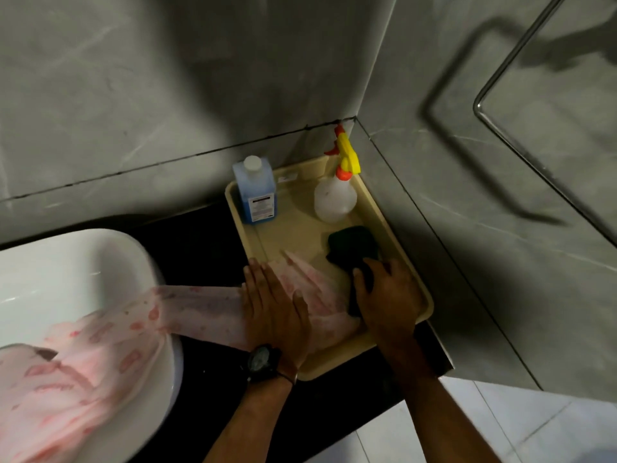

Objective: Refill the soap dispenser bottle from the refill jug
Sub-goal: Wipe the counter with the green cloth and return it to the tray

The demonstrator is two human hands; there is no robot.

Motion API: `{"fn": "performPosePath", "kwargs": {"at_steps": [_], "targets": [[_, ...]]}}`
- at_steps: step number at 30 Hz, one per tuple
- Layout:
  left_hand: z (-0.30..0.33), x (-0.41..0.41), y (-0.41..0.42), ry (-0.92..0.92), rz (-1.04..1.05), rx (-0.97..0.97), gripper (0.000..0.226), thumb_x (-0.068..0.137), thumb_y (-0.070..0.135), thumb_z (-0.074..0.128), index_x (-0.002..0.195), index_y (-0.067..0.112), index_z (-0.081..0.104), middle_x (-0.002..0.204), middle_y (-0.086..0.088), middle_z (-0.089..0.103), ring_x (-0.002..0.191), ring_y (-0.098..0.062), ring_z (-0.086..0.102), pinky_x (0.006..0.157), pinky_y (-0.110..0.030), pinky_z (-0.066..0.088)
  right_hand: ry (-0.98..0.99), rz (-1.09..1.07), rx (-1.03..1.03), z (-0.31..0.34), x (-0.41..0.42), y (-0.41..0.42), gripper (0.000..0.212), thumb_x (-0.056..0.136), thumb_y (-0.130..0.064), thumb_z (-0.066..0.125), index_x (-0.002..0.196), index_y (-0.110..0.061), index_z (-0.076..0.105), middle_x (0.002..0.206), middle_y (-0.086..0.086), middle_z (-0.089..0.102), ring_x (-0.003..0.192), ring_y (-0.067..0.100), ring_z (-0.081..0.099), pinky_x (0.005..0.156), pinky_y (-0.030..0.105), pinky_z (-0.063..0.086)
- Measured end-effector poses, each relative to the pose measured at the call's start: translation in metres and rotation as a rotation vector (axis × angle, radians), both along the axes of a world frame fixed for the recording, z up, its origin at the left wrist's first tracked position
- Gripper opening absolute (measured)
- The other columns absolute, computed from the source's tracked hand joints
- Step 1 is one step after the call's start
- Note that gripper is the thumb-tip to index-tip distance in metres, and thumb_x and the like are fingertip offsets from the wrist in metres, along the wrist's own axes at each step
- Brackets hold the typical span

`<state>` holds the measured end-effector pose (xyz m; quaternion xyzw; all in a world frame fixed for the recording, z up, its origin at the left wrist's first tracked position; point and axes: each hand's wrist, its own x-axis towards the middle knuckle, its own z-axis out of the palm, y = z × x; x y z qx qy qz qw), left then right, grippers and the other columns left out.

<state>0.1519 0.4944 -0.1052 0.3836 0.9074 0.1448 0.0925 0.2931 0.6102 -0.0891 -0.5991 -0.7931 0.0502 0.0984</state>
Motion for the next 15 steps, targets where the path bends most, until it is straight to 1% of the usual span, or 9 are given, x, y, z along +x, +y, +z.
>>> {"fn": "performPosePath", "kwargs": {"at_steps": [2,4,6,7,10,12,13,14,15], "targets": [[0.001,0.000,0.002,0.007,0.000,-0.004,0.076,0.092,0.035,0.035,0.153,-0.009,0.020,0.163,-0.027,0.018,0.152,-0.040,0.020,0.122,-0.052,0.020,-0.048,0.014,-0.058,-0.006,0.004,-0.006,0.038,0.101,-0.052,0.050,0.124,-0.028,0.068,0.113,0.006,0.072,0.103,0.031,0.068,0.094,0.046,0.051],[-0.001,0.000,0.003,0.021,-0.010,-0.001,0.076,0.092,0.035,0.034,0.152,-0.010,0.021,0.162,-0.028,0.019,0.151,-0.041,0.021,0.123,-0.052,0.019,-0.058,0.047,-0.182,-0.007,0.005,-0.010,0.044,0.102,-0.053,0.043,0.133,-0.029,0.063,0.123,0.005,0.071,0.113,0.029,0.066,0.101,0.046,0.049],[-0.004,-0.002,0.002,0.027,-0.032,0.000,0.076,0.092,0.036,0.032,0.152,-0.010,0.021,0.162,-0.028,0.018,0.151,-0.042,0.020,0.123,-0.052,0.017,0.027,0.061,-0.211,-0.002,0.007,-0.012,0.047,0.103,-0.053,0.042,0.139,-0.028,0.059,0.129,0.004,0.070,0.121,0.026,0.064,0.104,0.046,0.050],[-0.003,-0.003,0.002,0.009,-0.029,-0.017,0.077,0.091,0.037,0.031,0.152,-0.010,0.020,0.162,-0.028,0.018,0.151,-0.042,0.020,0.123,-0.052,0.016,0.100,0.066,-0.208,0.008,0.008,-0.015,0.046,0.104,-0.051,0.045,0.139,-0.026,0.059,0.129,0.003,0.070,0.120,0.024,0.065,0.103,0.043,0.051],[-0.002,-0.004,0.003,-0.021,-0.041,-0.033,0.081,0.088,0.039,0.031,0.151,-0.011,0.023,0.160,-0.030,0.022,0.149,-0.044,0.024,0.121,-0.054,0.019,0.392,0.075,-0.017,0.049,0.015,-0.029,0.029,0.102,-0.034,0.062,0.125,-0.017,0.071,0.116,0.004,0.075,0.108,0.023,0.071,0.094,0.033,0.054],[0.013,-0.004,0.006,-0.052,-0.057,-0.017,0.081,0.088,0.041,0.028,0.148,-0.013,0.030,0.156,-0.033,0.030,0.145,-0.048,0.031,0.119,-0.057,0.027,0.569,0.123,0.215,0.092,0.023,-0.042,0.016,0.099,-0.019,0.070,0.111,-0.010,0.076,0.105,0.005,0.077,0.096,0.022,0.073,0.089,0.030,0.056],[0.022,-0.006,0.007,-0.076,-0.078,-0.014,0.081,0.089,0.042,0.027,0.147,-0.014,0.032,0.154,-0.034,0.032,0.143,-0.050,0.034,0.117,-0.059,0.030,0.658,0.137,0.338,0.116,0.027,-0.048,0.013,0.097,-0.016,0.071,0.106,-0.009,0.077,0.102,0.002,0.077,0.092,0.019,0.073,0.087,0.027,0.056],[0.029,-0.010,0.009,-0.051,-0.102,0.019,0.081,0.090,0.043,0.026,0.147,-0.014,0.031,0.155,-0.034,0.031,0.143,-0.051,0.033,0.117,-0.060,0.029,0.768,0.153,0.444,0.144,0.037,-0.053,0.011,0.097,-0.015,0.071,0.105,-0.011,0.077,0.101,-0.002,0.076,0.092,0.017,0.073,0.088,0.025,0.055],[0.045,-0.012,0.011,-0.028,-0.120,0.067,0.082,0.091,0.045,0.024,0.149,-0.013,0.026,0.157,-0.033,0.027,0.146,-0.050,0.029,0.119,-0.059,0.025,0.868,0.149,0.513,0.180,0.044,-0.063,0.010,0.098,-0.016,0.071,0.106,-0.014,0.076,0.103,-0.006,0.075,0.093,0.016,0.073,0.089,0.026,0.054]]}}
